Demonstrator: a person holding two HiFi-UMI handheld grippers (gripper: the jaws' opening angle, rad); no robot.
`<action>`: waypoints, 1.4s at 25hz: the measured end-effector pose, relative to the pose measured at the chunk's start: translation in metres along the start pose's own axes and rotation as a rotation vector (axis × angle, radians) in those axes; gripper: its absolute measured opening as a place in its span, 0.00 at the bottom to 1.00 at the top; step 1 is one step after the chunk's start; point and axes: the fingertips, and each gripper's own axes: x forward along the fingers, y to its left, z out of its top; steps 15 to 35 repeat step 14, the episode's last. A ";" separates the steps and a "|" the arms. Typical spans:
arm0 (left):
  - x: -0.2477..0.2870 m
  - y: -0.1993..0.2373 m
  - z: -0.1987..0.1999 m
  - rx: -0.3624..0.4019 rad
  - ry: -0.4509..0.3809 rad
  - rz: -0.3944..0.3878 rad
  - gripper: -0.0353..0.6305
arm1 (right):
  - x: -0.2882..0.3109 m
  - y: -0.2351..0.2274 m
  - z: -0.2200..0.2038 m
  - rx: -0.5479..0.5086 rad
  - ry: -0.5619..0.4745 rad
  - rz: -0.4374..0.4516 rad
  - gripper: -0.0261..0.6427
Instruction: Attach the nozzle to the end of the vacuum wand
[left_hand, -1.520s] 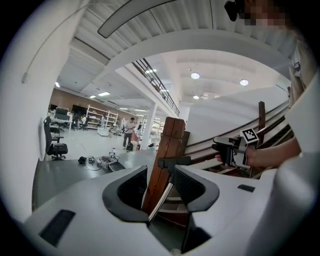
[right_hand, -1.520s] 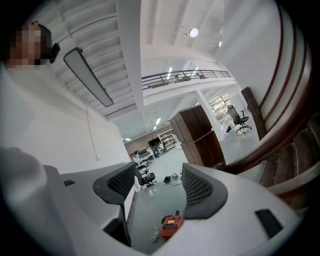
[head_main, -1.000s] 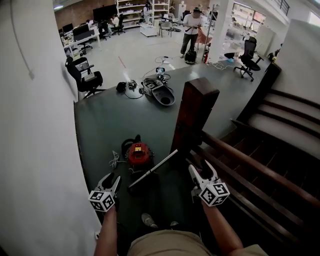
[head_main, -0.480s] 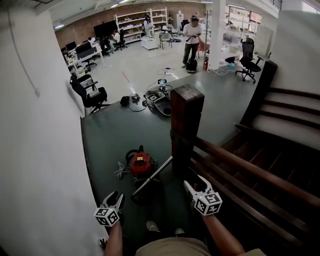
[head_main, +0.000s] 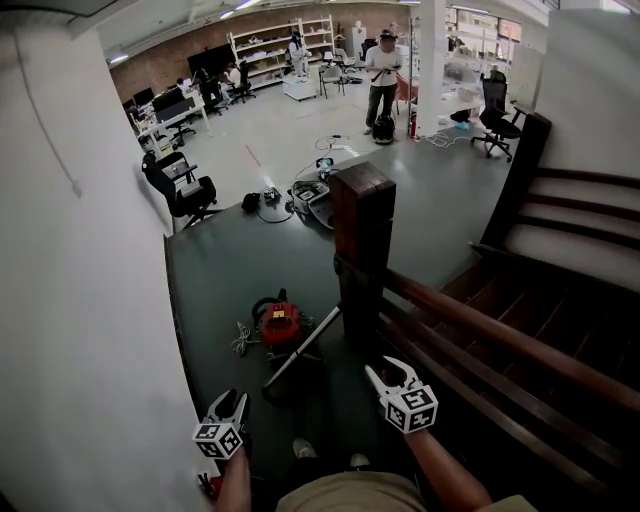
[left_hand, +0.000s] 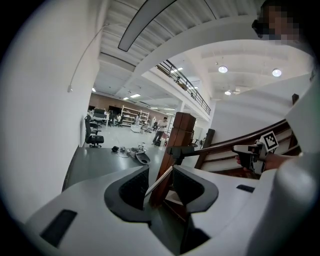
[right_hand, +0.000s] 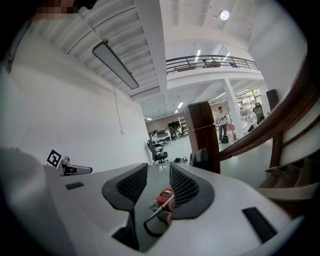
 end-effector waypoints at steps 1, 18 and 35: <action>0.000 -0.001 -0.001 0.002 0.001 0.002 0.29 | -0.001 -0.002 -0.001 0.002 0.003 0.000 0.26; -0.012 -0.011 -0.002 0.037 0.025 -0.013 0.29 | -0.022 -0.012 -0.021 0.080 0.003 -0.030 0.25; -0.012 -0.011 -0.002 0.037 0.025 -0.013 0.29 | -0.022 -0.012 -0.021 0.080 0.003 -0.030 0.25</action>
